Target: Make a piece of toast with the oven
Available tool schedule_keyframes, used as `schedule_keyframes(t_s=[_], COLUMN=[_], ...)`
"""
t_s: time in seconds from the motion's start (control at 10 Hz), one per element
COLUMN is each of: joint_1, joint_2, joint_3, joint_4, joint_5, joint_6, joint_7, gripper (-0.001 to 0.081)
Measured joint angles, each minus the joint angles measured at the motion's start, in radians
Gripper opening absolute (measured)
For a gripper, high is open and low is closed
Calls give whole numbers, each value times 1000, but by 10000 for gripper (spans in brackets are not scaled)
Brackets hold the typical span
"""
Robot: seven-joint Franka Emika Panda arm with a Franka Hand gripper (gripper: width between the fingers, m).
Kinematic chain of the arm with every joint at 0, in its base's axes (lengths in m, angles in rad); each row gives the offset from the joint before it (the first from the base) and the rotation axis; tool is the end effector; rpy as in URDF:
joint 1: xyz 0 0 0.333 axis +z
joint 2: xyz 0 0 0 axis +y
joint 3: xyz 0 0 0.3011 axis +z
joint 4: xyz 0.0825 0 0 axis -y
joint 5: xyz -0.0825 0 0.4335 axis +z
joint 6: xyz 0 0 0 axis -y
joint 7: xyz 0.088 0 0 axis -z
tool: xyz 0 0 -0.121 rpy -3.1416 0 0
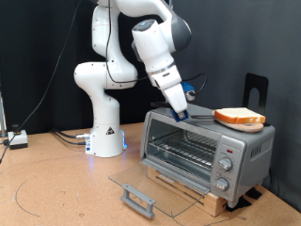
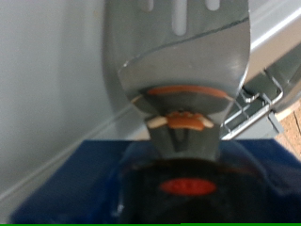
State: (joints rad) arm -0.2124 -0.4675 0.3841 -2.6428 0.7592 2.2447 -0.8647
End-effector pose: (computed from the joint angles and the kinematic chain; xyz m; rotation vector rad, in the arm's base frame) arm 0.4366 0.0874 0.3369 -2.6493 -0.7295 -0.3141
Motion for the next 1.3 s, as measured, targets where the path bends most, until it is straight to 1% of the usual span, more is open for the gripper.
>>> schedule_keyframes(t_s=[0.2, 0.5, 0.7, 1.0, 1.1, 1.3], joint_1=[13, 13, 12, 13, 14, 16], joint_2=[0, 1, 12, 55, 67, 81], joint_3=[3, 23, 62, 131, 145, 156], joint_4=[10, 15, 14, 19, 25, 41], joint_5=[10, 11, 10, 17, 31, 53], joint_6=[0, 7, 43, 123, 140, 146], joint_7=[0, 14, 48, 92, 93, 93], gripper=[406, 406, 406, 406, 406, 406])
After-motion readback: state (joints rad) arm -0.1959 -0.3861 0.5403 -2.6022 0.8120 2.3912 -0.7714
